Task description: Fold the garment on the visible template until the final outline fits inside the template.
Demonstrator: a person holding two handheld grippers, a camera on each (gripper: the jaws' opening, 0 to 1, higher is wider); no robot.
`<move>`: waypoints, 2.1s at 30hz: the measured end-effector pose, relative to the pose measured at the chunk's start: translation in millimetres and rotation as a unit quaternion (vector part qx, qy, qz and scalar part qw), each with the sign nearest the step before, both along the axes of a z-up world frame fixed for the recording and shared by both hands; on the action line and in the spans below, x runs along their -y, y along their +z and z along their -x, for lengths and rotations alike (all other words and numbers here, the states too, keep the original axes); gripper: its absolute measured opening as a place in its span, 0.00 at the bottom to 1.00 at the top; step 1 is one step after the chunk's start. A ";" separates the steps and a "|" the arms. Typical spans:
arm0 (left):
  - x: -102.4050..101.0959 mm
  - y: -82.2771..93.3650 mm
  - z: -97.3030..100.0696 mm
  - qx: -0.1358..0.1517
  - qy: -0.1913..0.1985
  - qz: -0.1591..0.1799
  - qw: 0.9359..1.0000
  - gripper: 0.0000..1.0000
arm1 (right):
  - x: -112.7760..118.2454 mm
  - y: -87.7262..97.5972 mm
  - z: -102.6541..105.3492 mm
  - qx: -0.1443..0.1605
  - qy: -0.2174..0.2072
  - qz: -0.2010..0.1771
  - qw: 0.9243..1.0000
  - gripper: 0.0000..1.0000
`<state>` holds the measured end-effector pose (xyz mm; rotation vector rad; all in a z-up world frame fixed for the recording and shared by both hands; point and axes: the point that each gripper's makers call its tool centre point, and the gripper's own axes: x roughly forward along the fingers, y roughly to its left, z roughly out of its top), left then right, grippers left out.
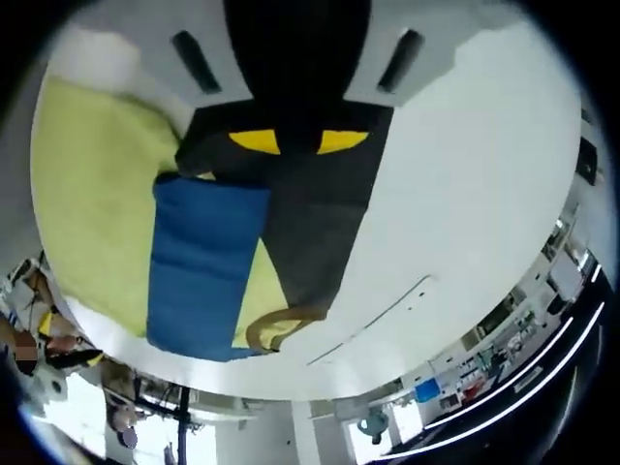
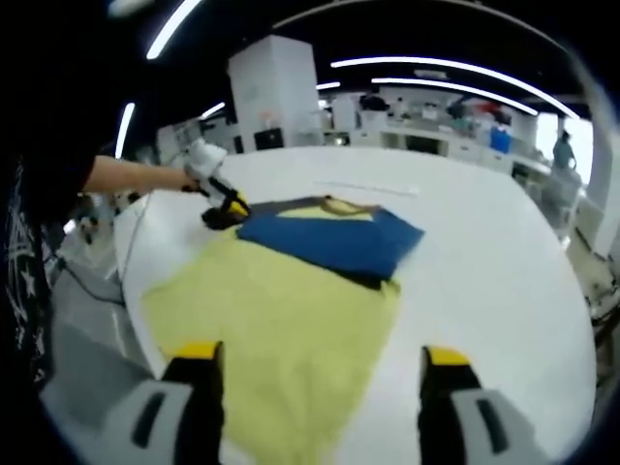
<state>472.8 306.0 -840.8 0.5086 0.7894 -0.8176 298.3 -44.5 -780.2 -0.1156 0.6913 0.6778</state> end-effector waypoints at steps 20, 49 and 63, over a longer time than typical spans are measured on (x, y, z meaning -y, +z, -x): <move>-6.2 4.6 1.3 -0.059 0.076 0.010 0.995 0.00 | 2.7 1.1 2.3 0.001 -0.004 -0.001 1.000 0.79; -105.7 124.3 -0.1 0.120 0.278 0.106 0.947 0.00 | -22.0 15.2 -5.0 0.024 0.034 -0.024 0.999 0.81; -182.8 121.4 25.2 0.118 0.434 0.187 0.873 0.00 | -19.3 14.3 -5.5 0.025 0.040 -0.023 0.999 0.81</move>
